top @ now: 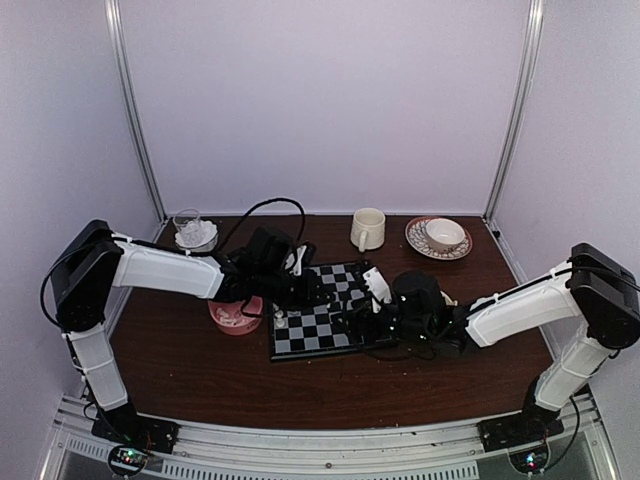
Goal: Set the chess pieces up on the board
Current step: Pass from the left arm to the right
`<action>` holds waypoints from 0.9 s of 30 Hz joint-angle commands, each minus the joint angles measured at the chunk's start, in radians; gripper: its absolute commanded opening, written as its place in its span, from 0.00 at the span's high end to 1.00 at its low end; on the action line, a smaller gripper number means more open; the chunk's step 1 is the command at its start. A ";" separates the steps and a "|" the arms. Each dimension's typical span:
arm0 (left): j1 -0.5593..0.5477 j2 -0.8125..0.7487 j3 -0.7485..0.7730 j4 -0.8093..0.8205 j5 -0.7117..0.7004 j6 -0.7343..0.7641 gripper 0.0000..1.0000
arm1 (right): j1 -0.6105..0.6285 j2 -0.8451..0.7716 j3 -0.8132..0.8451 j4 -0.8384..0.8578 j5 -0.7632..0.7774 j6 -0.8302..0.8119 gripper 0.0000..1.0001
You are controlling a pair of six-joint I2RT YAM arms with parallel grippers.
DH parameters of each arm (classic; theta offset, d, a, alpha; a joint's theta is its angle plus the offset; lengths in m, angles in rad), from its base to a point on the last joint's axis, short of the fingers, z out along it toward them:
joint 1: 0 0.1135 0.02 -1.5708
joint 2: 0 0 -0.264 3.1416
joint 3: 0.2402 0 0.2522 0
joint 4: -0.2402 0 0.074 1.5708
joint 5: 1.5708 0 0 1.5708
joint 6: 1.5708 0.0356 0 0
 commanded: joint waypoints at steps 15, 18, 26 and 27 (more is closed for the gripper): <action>-0.011 0.039 -0.025 0.218 0.037 -0.103 0.87 | 0.033 0.073 0.029 0.089 0.114 0.036 0.31; -0.006 0.050 -0.024 0.236 0.042 -0.114 0.87 | 0.036 0.060 0.029 0.074 0.134 0.027 0.34; 0.003 0.067 -0.085 0.399 0.068 -0.226 0.84 | 0.034 0.027 -0.039 0.131 0.168 0.037 0.36; 0.005 0.067 -0.101 0.423 0.065 -0.246 0.84 | 0.034 0.029 -0.041 0.133 0.164 0.037 0.36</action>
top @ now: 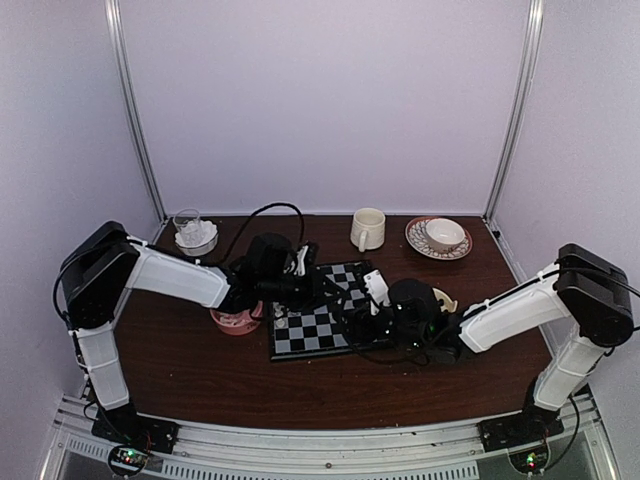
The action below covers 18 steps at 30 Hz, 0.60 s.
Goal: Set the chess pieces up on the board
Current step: Pass from the left arm to the right
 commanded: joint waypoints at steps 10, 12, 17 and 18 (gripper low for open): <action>0.011 0.003 -0.164 0.302 0.008 -0.184 0.85 | -0.023 -0.013 -0.002 0.021 -0.009 0.038 0.41; 0.009 0.001 -0.168 0.302 0.008 -0.188 0.85 | -0.025 -0.013 0.005 0.016 -0.025 0.032 0.41; -0.007 -0.007 -0.164 0.289 -0.006 -0.190 0.85 | -0.025 0.001 0.017 0.031 -0.093 0.025 0.44; -0.010 -0.007 -0.162 0.288 -0.007 -0.191 0.85 | -0.025 0.007 0.022 0.031 -0.102 0.025 0.45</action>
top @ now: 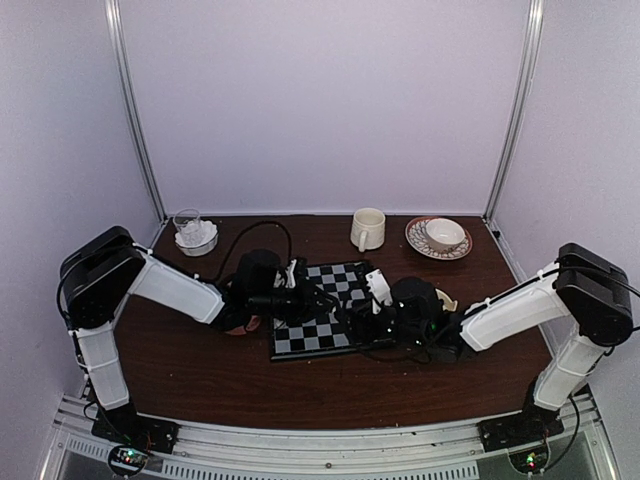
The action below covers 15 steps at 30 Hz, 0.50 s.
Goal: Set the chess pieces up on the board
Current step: Pass from the left arm to the right
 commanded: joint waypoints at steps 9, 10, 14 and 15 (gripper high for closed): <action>-0.025 -0.014 0.006 0.056 -0.011 -0.023 0.85 | -0.022 0.062 0.087 -0.003 -0.088 0.028 0.56; -0.026 -0.017 0.005 0.056 -0.011 -0.023 0.85 | -0.029 0.068 0.086 0.007 -0.100 0.037 0.59; -0.027 -0.025 0.000 0.056 -0.007 -0.025 0.85 | -0.056 0.086 0.073 0.060 -0.163 0.073 0.69; -0.027 -0.026 -0.001 0.058 -0.007 -0.027 0.85 | -0.059 0.087 0.070 0.072 -0.173 0.075 0.71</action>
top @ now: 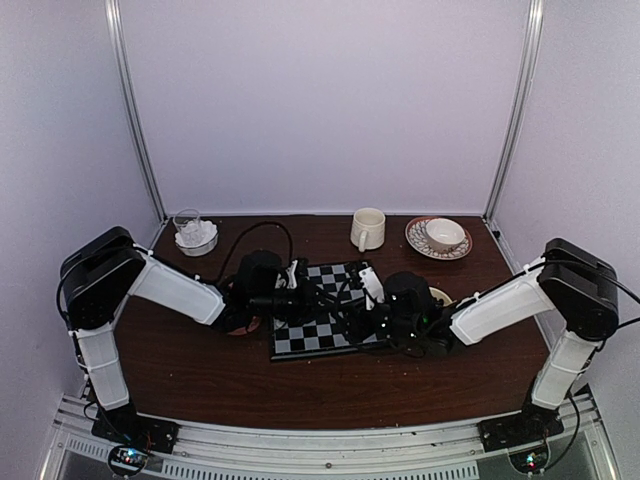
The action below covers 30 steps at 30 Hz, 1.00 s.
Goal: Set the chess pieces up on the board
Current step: Pass from the left arm to the right
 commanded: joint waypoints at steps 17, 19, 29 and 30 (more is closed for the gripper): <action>-0.022 -0.031 0.000 0.046 0.012 -0.013 0.81 | -0.042 0.013 0.002 0.077 -0.086 0.069 1.00; -0.022 -0.031 0.001 0.038 0.009 -0.008 0.78 | -0.044 0.007 -0.002 0.075 -0.083 0.070 1.00; -0.015 -0.150 0.008 -0.167 -0.090 0.175 0.49 | -0.068 -0.028 -0.029 0.009 -0.083 0.118 1.00; -0.014 -0.179 0.011 -0.210 -0.114 0.214 0.45 | -0.073 -0.036 -0.028 -0.006 -0.098 0.121 1.00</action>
